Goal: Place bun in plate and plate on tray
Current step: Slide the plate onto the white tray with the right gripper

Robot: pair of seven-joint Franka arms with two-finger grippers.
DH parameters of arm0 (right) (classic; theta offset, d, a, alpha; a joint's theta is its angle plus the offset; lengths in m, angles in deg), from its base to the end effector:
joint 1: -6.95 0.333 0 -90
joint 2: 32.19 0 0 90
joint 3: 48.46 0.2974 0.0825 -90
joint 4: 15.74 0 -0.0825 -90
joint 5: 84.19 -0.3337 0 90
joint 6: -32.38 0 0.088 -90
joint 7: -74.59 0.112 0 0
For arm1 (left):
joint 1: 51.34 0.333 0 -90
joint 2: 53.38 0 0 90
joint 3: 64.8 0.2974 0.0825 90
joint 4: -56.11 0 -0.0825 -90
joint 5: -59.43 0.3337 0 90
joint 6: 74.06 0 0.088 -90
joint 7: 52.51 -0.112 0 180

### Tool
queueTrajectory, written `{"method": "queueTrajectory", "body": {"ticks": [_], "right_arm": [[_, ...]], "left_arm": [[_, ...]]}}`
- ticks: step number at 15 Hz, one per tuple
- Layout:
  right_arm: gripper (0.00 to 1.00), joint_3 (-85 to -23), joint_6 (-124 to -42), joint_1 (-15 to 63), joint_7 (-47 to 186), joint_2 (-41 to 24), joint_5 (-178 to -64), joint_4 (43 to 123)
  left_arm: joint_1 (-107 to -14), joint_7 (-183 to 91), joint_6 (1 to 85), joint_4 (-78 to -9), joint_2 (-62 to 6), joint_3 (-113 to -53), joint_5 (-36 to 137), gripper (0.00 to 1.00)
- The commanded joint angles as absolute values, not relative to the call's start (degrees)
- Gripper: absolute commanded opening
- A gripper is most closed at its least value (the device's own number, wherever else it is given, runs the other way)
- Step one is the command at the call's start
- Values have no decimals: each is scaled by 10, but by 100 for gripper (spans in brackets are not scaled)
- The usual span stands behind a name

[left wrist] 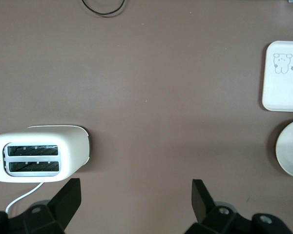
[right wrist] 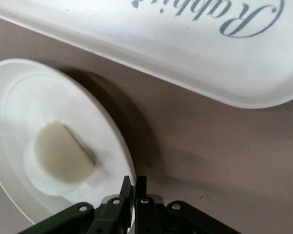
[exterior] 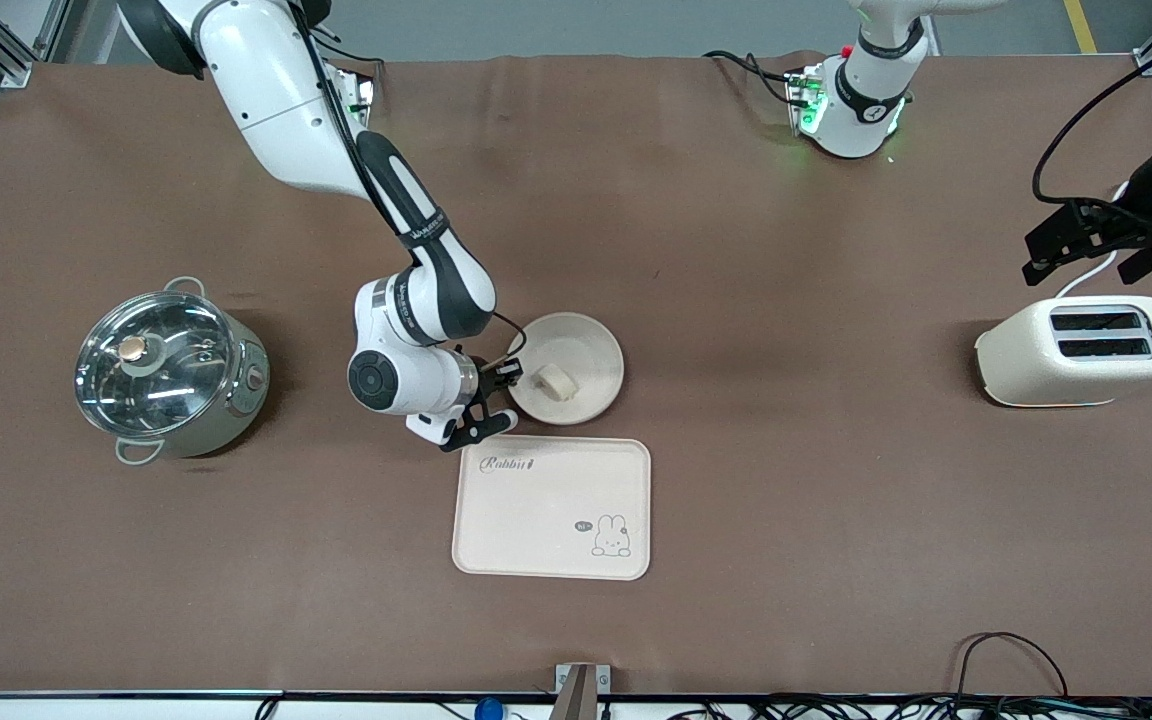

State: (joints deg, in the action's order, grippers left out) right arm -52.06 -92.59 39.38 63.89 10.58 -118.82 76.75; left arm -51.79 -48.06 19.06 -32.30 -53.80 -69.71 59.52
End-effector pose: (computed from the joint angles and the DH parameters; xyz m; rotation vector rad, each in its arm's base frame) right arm 0.5362 0.3272 0.1953 -2.7061 -0.4189 0.3210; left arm 0.5064 -0.0475 0.6215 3.1329 -0.0249 0.1401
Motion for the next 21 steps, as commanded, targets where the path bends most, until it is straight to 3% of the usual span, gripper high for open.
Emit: {"method": "queueTrajectory", "body": {"ticks": [1, 6, 13, 19, 21], "right_arm": [[3, -520, -919, 386, 635, 97, -1203, 765], [1, -521, -897, 347, 710, 106, -1202, 673], [1, -521, -908, 312, 806, 252, -1205, 455], [1, -509, -960, 300, 810, 291, -1207, 436], [10, -509, -960, 301, 816, 294, -1207, 438]], "left_arm": [[-525, -486, 191, -326, -536, -694, 586, 100], [-520, -494, 178, -304, -528, -697, 586, 100], [-523, -491, 173, -298, -528, -700, 594, 100], [-521, -492, 173, -297, -527, -699, 595, 100], [-521, -492, 173, -297, -526, -699, 595, 100]]}}
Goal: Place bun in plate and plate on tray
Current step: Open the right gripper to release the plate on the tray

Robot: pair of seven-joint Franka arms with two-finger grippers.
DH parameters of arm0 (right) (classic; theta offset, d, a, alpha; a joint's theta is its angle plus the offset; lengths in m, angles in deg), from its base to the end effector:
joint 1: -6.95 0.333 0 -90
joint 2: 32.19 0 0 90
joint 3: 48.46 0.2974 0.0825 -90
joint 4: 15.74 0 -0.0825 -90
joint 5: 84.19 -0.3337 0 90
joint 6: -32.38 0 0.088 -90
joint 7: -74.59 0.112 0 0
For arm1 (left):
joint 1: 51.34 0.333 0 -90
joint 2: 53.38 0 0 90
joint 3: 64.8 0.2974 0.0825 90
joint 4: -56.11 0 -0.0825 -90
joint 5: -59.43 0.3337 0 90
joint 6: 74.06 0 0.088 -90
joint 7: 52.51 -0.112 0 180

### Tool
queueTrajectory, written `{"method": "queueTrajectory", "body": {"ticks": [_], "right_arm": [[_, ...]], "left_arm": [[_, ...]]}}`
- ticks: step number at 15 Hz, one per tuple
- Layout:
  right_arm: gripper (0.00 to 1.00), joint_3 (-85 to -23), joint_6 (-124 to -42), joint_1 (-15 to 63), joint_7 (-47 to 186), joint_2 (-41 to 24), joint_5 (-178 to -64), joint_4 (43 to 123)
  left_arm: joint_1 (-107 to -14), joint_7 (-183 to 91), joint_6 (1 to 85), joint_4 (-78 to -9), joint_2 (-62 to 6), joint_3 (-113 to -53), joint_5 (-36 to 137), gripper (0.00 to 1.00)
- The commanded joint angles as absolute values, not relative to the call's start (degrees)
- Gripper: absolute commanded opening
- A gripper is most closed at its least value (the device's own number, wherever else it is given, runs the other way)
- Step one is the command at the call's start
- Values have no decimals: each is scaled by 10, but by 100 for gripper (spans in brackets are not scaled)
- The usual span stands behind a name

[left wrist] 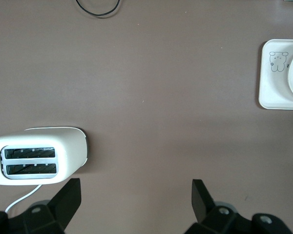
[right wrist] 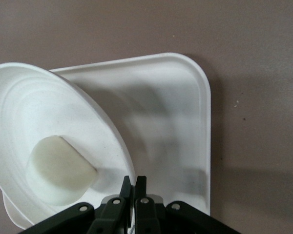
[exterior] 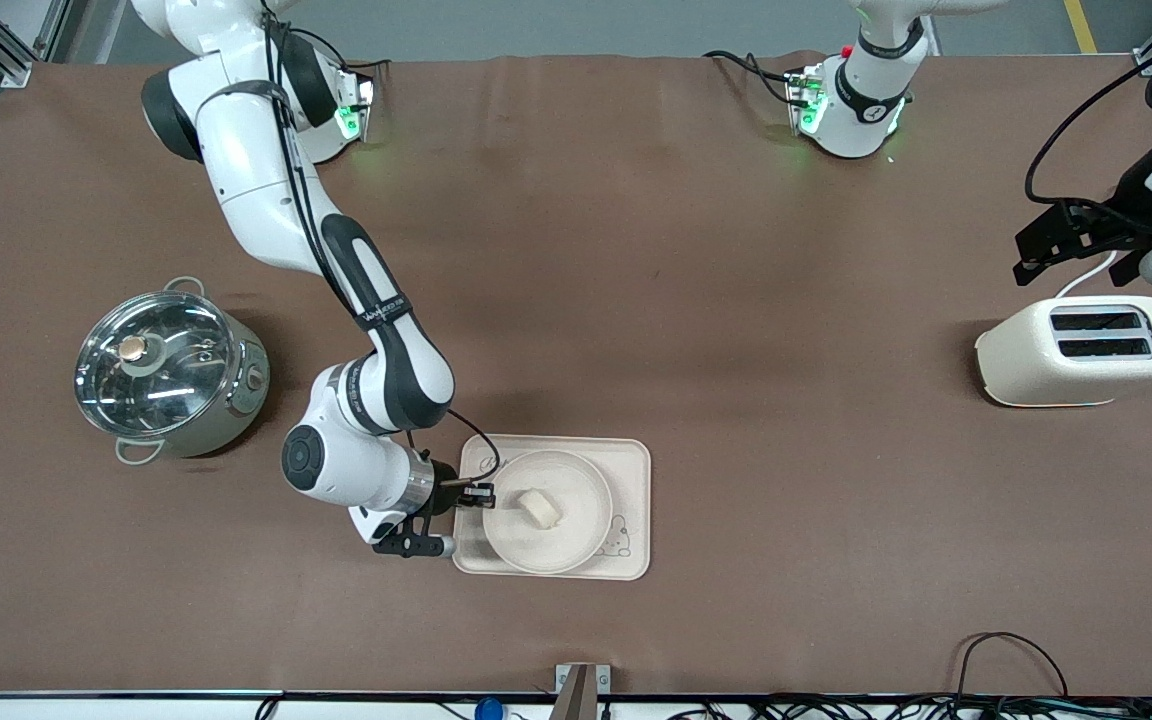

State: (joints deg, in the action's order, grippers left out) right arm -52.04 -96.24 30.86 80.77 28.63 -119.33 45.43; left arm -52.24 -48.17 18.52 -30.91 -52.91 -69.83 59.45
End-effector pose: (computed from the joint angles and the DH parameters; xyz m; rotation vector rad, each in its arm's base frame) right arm 0.6719 0.2863 0.2029 -2.6786 0.1044 -0.0123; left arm 0.5096 -0.0527 0.6230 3.1299 -0.0434 0.1386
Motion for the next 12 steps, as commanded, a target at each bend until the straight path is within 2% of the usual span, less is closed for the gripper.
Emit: {"method": "queueTrajectory", "body": {"ticks": [1, 2, 4, 9, 12], "right_arm": [[24, -510, -958, 302, 817, 294, -1207, 439], [39, -510, -954, 302, 817, 292, -1205, 440], [58, -514, -933, 302, 817, 284, -1196, 440], [78, -542, -842, 299, 814, 194, -1054, 441], [91, -557, -758, 273, 796, 136, -1008, 440]], "left_arm": [[-521, -492, 173, -297, -525, -699, 595, 100], [-521, -492, 173, -297, -526, -699, 595, 100], [-521, -491, 173, -297, -526, -699, 595, 100], [-522, -491, 173, -297, -526, -699, 595, 100], [-522, -490, 172, -298, -526, -700, 595, 100]]}}
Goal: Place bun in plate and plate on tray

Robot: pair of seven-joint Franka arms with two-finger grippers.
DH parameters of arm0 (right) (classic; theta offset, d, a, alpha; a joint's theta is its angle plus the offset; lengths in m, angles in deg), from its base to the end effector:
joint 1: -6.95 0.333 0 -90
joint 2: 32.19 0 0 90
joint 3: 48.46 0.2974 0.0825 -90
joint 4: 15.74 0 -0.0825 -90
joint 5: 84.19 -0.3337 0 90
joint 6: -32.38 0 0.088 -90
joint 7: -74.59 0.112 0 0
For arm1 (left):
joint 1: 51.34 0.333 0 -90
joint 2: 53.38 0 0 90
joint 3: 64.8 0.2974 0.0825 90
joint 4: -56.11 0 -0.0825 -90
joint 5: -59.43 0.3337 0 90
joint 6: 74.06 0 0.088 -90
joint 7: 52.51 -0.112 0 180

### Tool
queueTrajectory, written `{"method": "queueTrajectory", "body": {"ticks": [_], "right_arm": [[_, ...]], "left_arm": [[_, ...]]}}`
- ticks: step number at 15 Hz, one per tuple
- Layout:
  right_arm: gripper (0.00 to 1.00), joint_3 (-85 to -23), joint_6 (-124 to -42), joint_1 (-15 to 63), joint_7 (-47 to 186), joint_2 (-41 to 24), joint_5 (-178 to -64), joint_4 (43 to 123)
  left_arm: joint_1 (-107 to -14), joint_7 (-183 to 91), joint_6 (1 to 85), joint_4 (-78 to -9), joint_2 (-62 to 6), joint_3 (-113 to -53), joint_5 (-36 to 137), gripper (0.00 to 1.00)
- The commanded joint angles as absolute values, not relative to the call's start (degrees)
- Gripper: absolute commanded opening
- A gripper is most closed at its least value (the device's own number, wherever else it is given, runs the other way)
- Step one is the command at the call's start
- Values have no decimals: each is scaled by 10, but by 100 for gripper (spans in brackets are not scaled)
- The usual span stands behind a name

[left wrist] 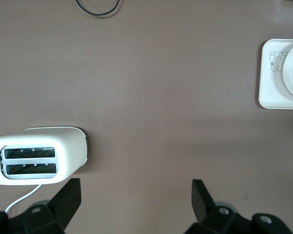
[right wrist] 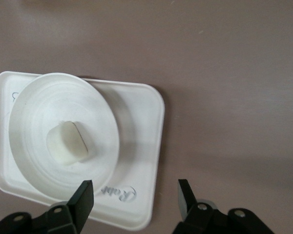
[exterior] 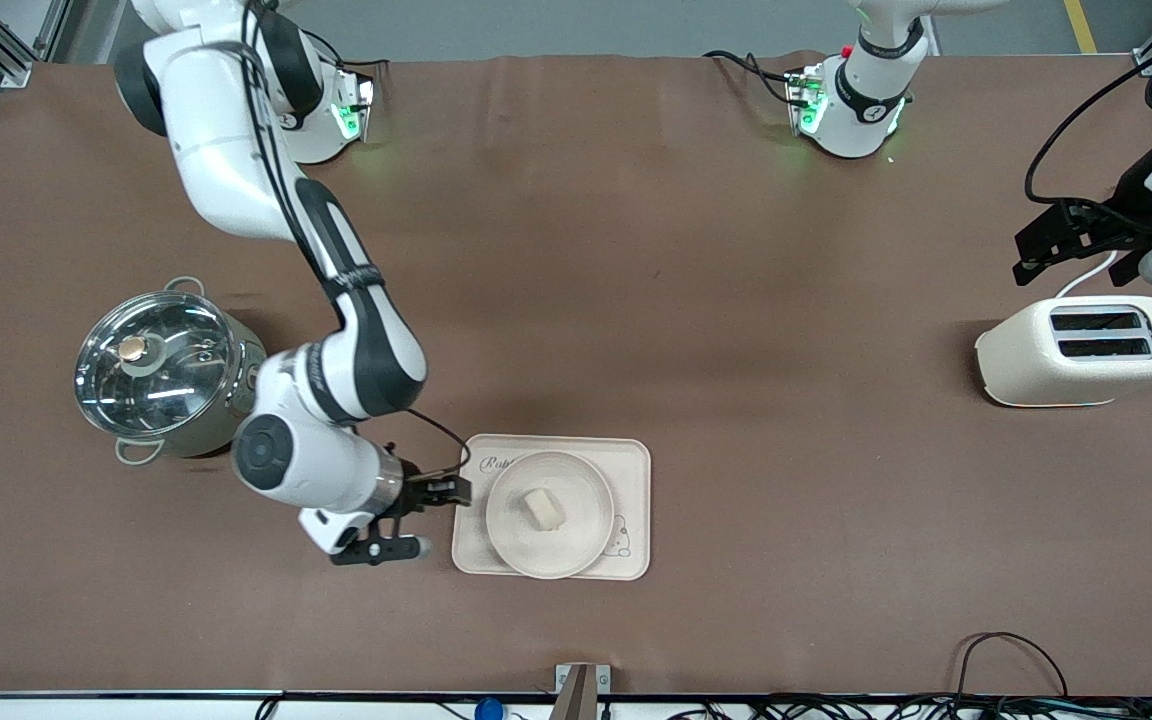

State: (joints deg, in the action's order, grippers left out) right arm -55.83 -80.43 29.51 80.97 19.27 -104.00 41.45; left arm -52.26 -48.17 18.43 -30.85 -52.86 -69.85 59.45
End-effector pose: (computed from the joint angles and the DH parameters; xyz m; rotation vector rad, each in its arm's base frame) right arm 0.6816 0.2447 0.3244 -2.9032 -0.1219 -0.0479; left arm 0.5096 -0.0530 0.6229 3.1300 -0.0445 0.1364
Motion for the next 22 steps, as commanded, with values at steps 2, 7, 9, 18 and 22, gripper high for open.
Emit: {"method": "queueTrajectory", "body": {"ticks": [2, 7, 9, 18, 22], "right_arm": [[99, -560, -702, 250, 747, 97, -975, 442], [100, -581, -672, 210, 736, -92, -941, 590], [100, -581, -668, 194, 718, -179, -938, 668], [100, -529, -600, 95, 692, -423, -830, 856], [100, -531, -596, 91, 687, -424, -829, 850]], "left_arm": [[-522, -489, 172, -298, -526, -700, 595, 100], [-519, -492, 171, -298, -526, -700, 595, 100], [-520, -492, 171, -298, -527, -700, 595, 100], [-520, -495, 170, -299, -528, -700, 595, 100], [-520, -489, 171, -297, -527, -698, 595, 100]]}}
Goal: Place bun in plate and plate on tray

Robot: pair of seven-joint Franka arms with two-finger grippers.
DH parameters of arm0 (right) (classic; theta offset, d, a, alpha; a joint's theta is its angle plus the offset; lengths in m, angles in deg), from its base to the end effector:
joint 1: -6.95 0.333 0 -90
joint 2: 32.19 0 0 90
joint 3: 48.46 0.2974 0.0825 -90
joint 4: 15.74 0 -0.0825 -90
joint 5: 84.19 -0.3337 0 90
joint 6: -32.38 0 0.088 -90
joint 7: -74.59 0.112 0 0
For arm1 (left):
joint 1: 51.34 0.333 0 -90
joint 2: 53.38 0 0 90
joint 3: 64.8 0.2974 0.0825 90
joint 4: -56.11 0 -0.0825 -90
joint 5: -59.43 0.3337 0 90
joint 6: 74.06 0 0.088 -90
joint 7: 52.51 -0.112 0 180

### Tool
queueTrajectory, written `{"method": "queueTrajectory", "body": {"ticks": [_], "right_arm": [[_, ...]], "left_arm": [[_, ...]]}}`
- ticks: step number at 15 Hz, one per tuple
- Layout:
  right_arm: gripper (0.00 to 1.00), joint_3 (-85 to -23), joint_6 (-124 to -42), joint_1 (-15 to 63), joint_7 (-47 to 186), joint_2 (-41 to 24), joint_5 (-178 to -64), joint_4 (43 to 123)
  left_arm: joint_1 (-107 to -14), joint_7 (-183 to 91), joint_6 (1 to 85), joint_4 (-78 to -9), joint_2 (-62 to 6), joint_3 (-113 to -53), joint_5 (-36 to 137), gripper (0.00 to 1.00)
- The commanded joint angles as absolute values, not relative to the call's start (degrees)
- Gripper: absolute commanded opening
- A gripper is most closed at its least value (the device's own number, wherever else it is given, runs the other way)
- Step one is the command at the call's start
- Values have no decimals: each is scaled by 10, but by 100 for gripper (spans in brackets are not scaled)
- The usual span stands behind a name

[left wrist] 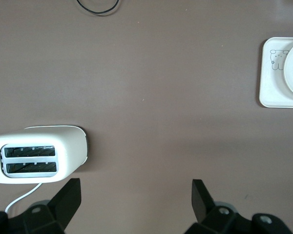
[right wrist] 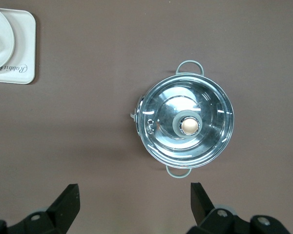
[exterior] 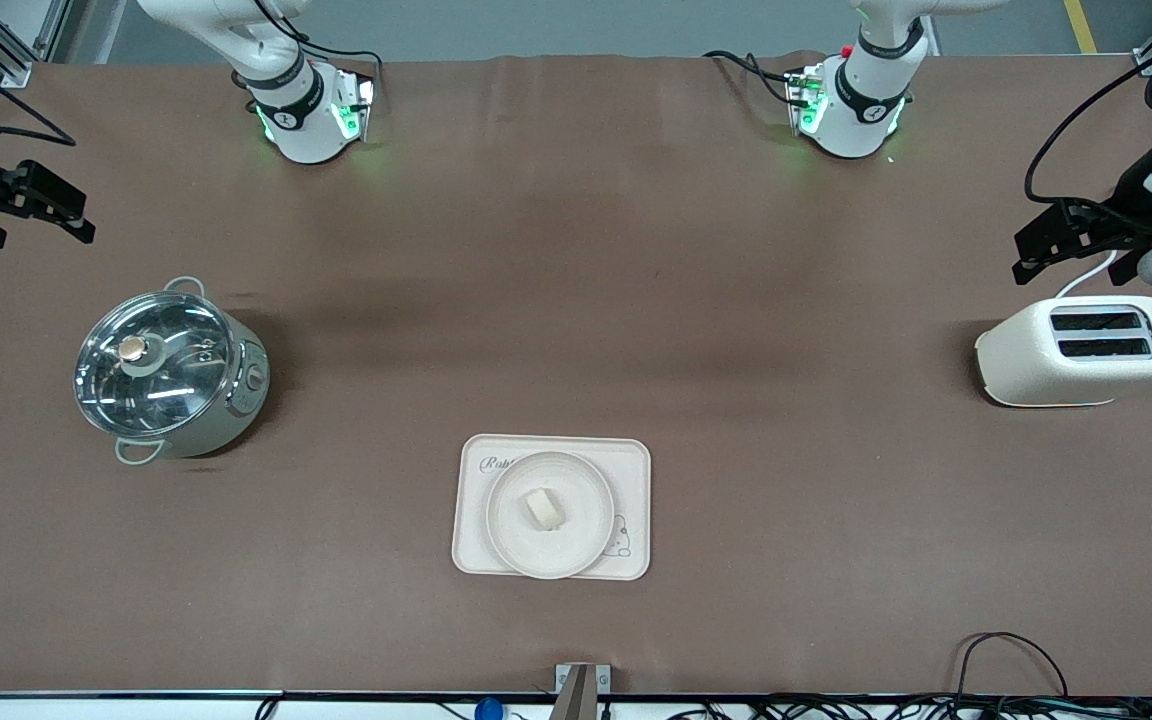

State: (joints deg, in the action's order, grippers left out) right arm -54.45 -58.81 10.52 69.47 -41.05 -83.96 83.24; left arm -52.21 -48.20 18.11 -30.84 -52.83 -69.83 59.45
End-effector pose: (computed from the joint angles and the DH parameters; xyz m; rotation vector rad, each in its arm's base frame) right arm 0.4593 -0.0237 0.6106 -3.1297 -0.0755 -0.0291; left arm 0.5093 -0.0523 0.6221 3.1310 -0.0434 0.1272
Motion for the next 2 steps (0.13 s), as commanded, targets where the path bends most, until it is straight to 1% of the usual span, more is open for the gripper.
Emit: {"method": "queueTrajectory", "body": {"ticks": [1, 2], "right_arm": [[100, -531, -596, 91, 687, -423, -829, 844], [100, -532, -596, 91, 688, -420, -829, 835]], "left_arm": [[-519, -487, 170, -297, -527, -699, 595, 100], [-518, -486, 171, -297, -527, -699, 595, 100]]}}
